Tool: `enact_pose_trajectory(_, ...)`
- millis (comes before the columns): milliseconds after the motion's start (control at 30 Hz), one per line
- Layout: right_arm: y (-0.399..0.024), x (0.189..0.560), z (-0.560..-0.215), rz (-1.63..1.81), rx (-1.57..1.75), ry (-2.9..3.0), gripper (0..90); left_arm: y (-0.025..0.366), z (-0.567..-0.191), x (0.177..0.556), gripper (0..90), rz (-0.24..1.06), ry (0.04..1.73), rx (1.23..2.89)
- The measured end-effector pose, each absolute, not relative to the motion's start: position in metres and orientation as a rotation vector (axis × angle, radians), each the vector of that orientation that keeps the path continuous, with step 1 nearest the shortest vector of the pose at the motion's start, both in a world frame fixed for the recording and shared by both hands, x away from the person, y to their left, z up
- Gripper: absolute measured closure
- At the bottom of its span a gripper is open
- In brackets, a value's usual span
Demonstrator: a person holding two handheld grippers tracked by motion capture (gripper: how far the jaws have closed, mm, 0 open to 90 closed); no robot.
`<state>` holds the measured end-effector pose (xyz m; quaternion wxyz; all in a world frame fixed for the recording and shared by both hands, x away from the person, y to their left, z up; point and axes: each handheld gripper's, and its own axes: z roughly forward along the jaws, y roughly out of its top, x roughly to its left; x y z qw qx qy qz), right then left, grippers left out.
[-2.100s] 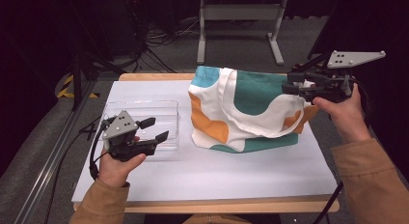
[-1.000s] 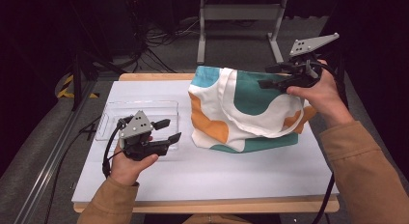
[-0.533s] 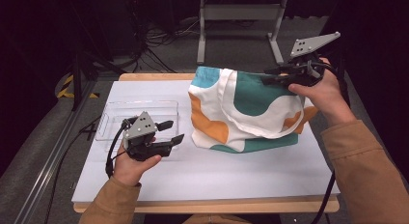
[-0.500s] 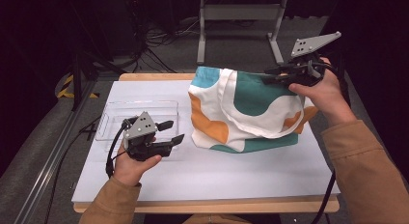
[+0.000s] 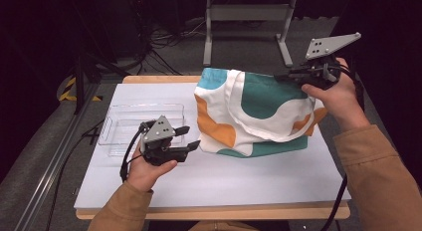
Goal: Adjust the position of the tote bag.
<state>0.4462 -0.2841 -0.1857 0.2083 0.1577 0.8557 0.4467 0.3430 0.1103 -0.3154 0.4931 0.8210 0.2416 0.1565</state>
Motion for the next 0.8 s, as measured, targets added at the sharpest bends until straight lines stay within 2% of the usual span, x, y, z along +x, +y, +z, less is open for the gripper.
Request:
enact_pose_trajectory(67,-0.284,0.444,-0.185,1.246,0.431,2.374,89.7,0.099,-0.313,0.343,50.1,0.364,0.552,1.986)
enact_pose_trajectory(100,-0.284,0.443,-0.184,1.241,0.426,2.369,89.7,0.094,-0.311,0.344,57.1,0.341,0.527,1.985)
enact_pose_trajectory(133,-0.284,0.442,-0.184,1.237,0.424,2.365,89.7,0.085,-0.308,0.346,60.2,0.338,0.500,1.986)
enact_pose_trajectory(167,-0.284,0.442,-0.184,1.237,0.424,2.365,89.7,0.085,-0.308,0.346,69.9,0.338,0.500,1.986)
enact_pose_trajectory(200,-0.284,0.441,-0.183,1.240,0.422,2.362,89.7,0.080,-0.307,0.347,69.9,0.329,0.488,1.981)
enact_pose_trajectory(300,-0.286,0.439,-0.183,1.250,0.420,2.353,89.8,0.065,-0.306,0.356,86.6,0.273,0.472,1.935)
enact_pose_trajectory(333,-0.287,0.439,-0.183,1.253,0.419,2.351,89.8,0.062,-0.307,0.358,89.4,0.253,0.480,1.918)
enact_pose_trajectory(433,-0.288,0.438,-0.183,1.257,0.417,2.344,89.8,0.049,-0.305,0.369,89.7,0.209,0.471,1.885)
enact_pose_trajectory(800,-0.290,0.439,-0.186,1.284,0.408,2.332,89.8,-0.021,-0.294,0.385,89.7,0.196,0.415,1.898)
